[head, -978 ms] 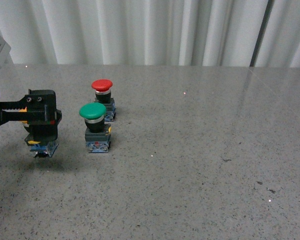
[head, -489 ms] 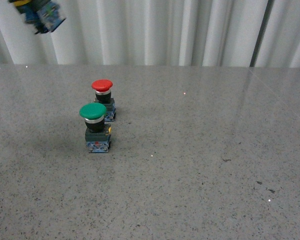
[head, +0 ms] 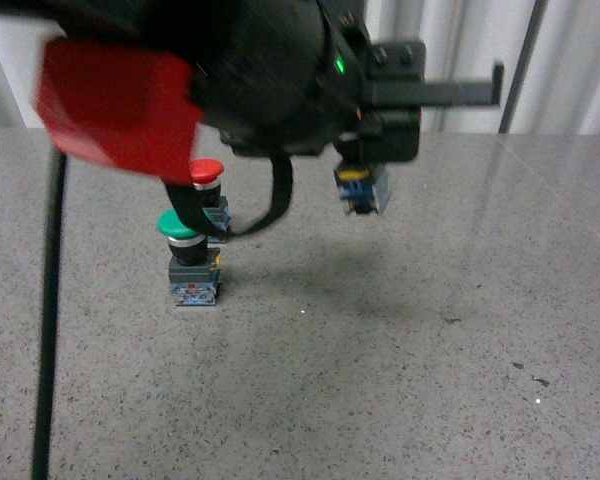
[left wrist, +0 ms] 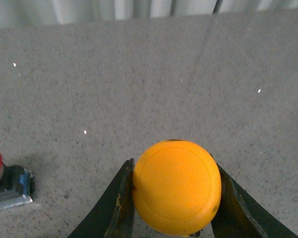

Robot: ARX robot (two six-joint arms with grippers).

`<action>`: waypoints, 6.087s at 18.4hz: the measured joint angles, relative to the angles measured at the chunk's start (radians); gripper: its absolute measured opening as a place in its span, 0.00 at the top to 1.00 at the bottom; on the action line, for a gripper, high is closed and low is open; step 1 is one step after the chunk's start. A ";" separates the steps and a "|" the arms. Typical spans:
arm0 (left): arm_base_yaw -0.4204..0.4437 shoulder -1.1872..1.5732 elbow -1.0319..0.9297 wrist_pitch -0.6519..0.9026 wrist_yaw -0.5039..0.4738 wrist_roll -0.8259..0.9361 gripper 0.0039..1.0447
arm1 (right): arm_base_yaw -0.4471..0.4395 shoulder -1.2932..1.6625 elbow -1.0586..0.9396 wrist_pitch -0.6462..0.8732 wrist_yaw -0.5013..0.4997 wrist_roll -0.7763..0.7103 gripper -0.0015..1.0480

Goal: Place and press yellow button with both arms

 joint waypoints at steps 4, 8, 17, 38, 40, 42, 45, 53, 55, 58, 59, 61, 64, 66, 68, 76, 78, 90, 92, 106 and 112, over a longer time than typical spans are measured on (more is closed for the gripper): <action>-0.019 0.097 0.000 0.018 -0.054 -0.050 0.69 | 0.000 0.000 0.000 0.000 0.000 0.000 0.06; -0.017 0.110 0.000 -0.026 -0.068 -0.080 0.69 | 0.000 0.000 0.000 0.000 0.000 0.000 0.06; -0.033 0.124 0.009 -0.069 -0.117 -0.131 0.57 | 0.000 0.000 0.000 0.000 0.000 0.000 0.06; -0.041 0.172 -0.174 0.799 -0.417 0.212 0.16 | 0.000 0.000 0.000 0.000 0.000 0.000 0.06; -0.010 0.083 -0.332 0.836 -0.375 0.212 0.29 | 0.000 0.000 0.000 -0.001 0.000 0.000 0.06; 0.069 -0.054 -0.490 0.882 -0.320 0.212 0.47 | 0.000 0.000 0.000 0.001 0.000 0.000 0.06; 0.138 -0.152 -0.596 0.922 -0.275 0.212 0.61 | 0.000 0.000 0.000 0.000 0.000 0.000 0.06; 0.241 -0.280 -0.830 0.932 -0.142 0.212 0.94 | 0.000 0.000 0.000 0.000 0.000 0.000 0.06; 0.312 -0.413 -0.898 0.909 -0.081 0.212 0.99 | 0.000 0.000 0.000 0.000 0.000 0.000 0.06; 0.393 -0.566 -0.986 0.821 -0.001 0.212 0.99 | 0.000 0.000 0.000 0.000 0.000 0.000 0.06; 0.414 -0.618 -1.003 0.790 0.026 0.212 0.99 | 0.000 0.000 0.000 0.000 0.000 0.000 0.06; 0.461 -0.740 -1.037 0.712 0.068 0.212 0.99 | 0.000 0.000 0.000 0.000 0.000 0.000 0.06; 0.509 -0.893 -1.070 0.591 0.119 0.212 0.99 | 0.000 0.000 0.000 0.000 0.000 0.000 0.06; 0.539 -1.010 -1.085 0.494 0.146 0.212 0.99 | 0.000 0.000 0.000 0.000 0.000 0.000 0.06; 0.634 -1.102 -1.089 0.411 0.236 0.212 0.99 | 0.000 0.000 0.000 0.001 0.000 0.000 0.06; 0.635 -1.389 -1.089 0.143 0.247 0.212 0.99 | 0.000 0.000 0.000 0.000 0.000 0.000 0.06; 0.635 -1.436 -1.089 0.100 0.247 0.212 0.99 | 0.000 0.000 0.000 0.000 0.000 0.000 0.06; 0.634 -1.742 -1.086 -0.200 0.246 0.212 0.99 | 0.000 0.000 0.000 0.000 0.000 0.000 0.06; 0.635 -1.742 -1.089 -0.225 0.247 0.212 0.99 | 0.000 0.000 0.000 0.001 0.000 0.000 0.06; 0.635 -1.742 -1.089 -0.221 0.246 0.212 0.06 | 0.080 0.630 0.382 0.287 0.042 0.137 0.06; 0.635 -1.742 -1.089 -0.221 0.247 0.212 0.06 | 0.273 1.256 0.728 0.426 0.049 0.072 0.06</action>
